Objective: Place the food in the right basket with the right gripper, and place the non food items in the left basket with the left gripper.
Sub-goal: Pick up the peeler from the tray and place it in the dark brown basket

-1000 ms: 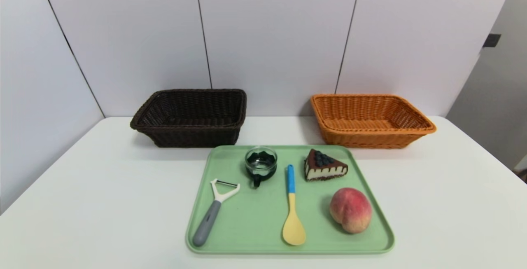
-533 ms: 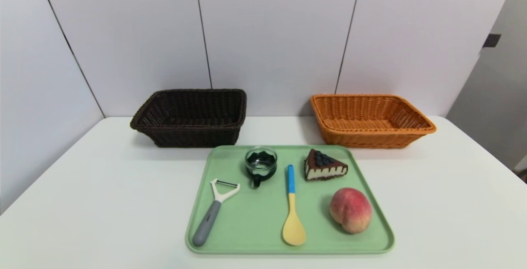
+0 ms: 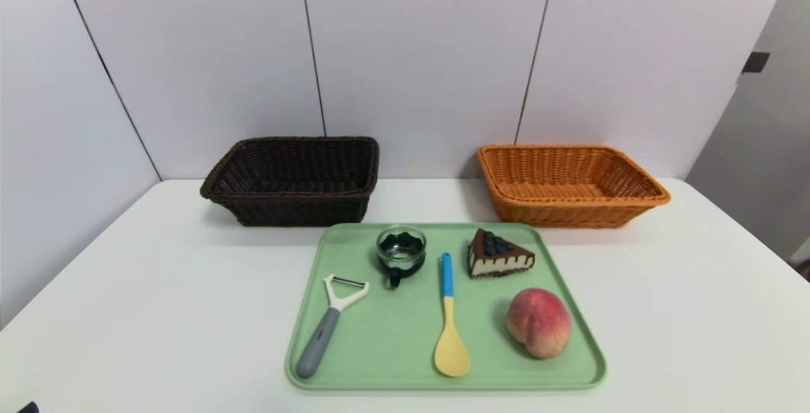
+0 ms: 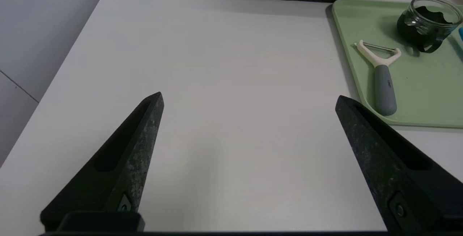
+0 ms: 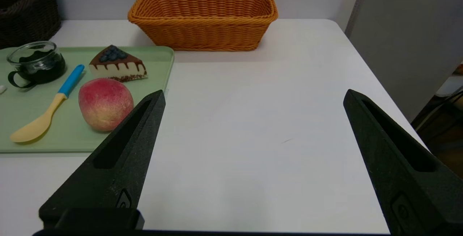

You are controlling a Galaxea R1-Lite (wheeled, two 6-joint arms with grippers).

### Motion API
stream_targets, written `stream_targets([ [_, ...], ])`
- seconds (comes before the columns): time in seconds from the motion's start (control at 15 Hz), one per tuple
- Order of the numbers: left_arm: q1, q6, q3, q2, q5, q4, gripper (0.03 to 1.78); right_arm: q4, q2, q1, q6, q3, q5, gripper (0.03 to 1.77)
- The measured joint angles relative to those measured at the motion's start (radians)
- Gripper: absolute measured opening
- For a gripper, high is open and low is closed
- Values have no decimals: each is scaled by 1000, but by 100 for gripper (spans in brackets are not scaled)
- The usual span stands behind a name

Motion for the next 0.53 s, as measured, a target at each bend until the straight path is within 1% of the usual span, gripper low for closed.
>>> stream_targets([
  [0.2, 0, -1, -146, 224, -7, 30, 169, 46, 166, 0, 0, -101, 3, 170],
  [0.27, 0, 0, -198, 298, -19, 41, 169, 50, 220, 0, -1, -127, 5, 170],
  [0.4, 0, 2, -307, 447, -72, 60, 169, 56, 353, 0, -2, -184, 11, 170],
  [0.53, -7, 2, -394, 573, -160, 69, 169, 57, 479, 1, -3, -249, 28, 170],
])
